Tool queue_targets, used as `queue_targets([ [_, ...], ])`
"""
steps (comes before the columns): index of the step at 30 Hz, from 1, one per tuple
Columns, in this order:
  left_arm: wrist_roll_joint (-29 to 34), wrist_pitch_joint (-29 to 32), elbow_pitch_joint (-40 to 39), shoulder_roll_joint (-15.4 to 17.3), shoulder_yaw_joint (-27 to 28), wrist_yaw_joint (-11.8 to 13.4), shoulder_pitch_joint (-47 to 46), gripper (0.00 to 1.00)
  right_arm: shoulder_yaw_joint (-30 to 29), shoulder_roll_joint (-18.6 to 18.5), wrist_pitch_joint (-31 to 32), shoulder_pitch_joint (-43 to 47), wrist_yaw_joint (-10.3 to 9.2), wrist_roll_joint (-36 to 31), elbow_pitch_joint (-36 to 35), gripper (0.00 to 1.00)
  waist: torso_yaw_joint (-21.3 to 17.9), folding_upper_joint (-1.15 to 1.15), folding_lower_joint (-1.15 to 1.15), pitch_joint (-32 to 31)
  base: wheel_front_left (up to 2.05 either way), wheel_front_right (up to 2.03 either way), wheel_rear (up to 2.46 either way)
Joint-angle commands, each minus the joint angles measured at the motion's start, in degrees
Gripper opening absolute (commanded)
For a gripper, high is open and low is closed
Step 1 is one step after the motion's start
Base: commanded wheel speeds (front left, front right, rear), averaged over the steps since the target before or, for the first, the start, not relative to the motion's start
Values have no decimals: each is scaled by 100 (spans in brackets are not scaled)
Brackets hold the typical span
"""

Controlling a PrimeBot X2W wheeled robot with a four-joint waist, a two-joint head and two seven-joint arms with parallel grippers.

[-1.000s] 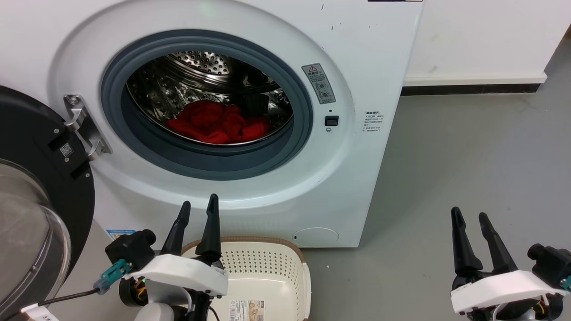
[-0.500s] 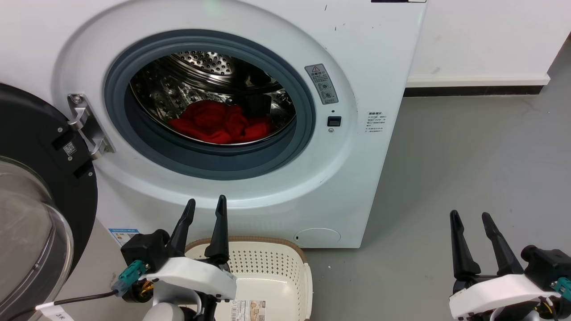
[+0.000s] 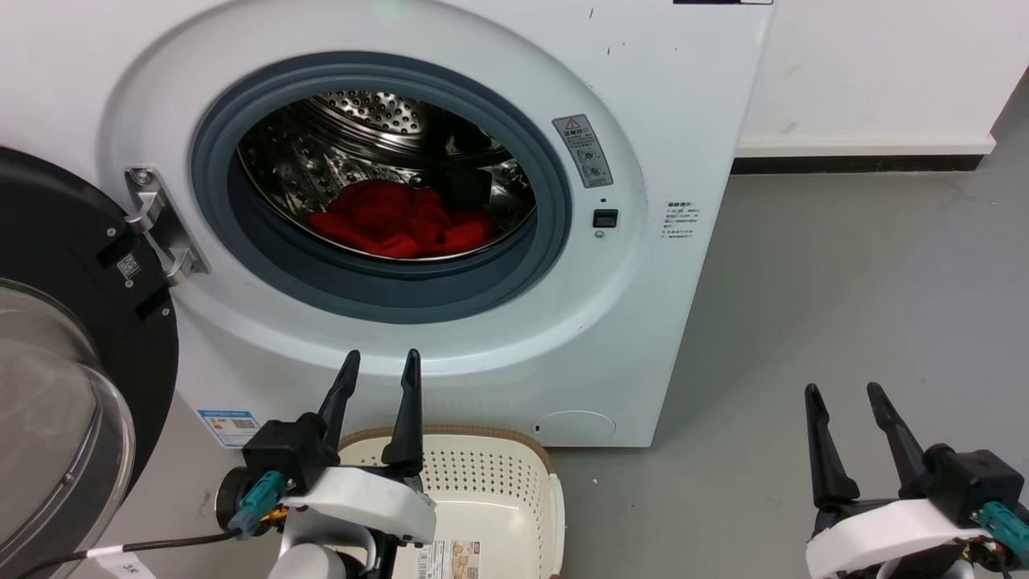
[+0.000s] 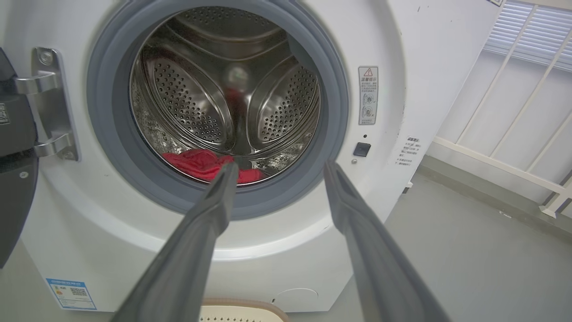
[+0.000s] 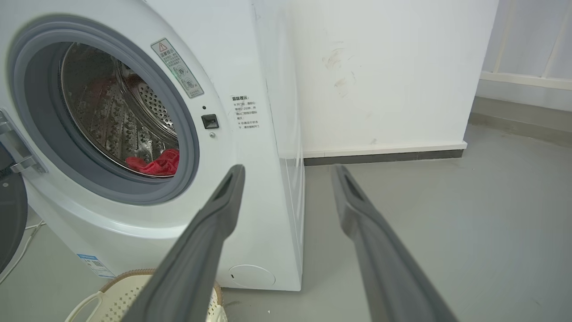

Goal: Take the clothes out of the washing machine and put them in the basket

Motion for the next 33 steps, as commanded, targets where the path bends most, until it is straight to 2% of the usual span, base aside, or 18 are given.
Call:
queue_targets([
  [1,172,-64,-10,9,0,6,-116,100,-12,12,-11,39,-1,-165,-49,100,2,0,0,6,0,0,0],
  [22,1258,-290,97,7,351,100,-13,100,-88,15,-110,121,-3,-1139,-37,100,109,0,0,14,0,0,0],
  [33,1175,-284,225,7,456,94,40,100,-150,15,-65,98,-3,-1118,61,100,134,0,0,13,0,0,0],
])
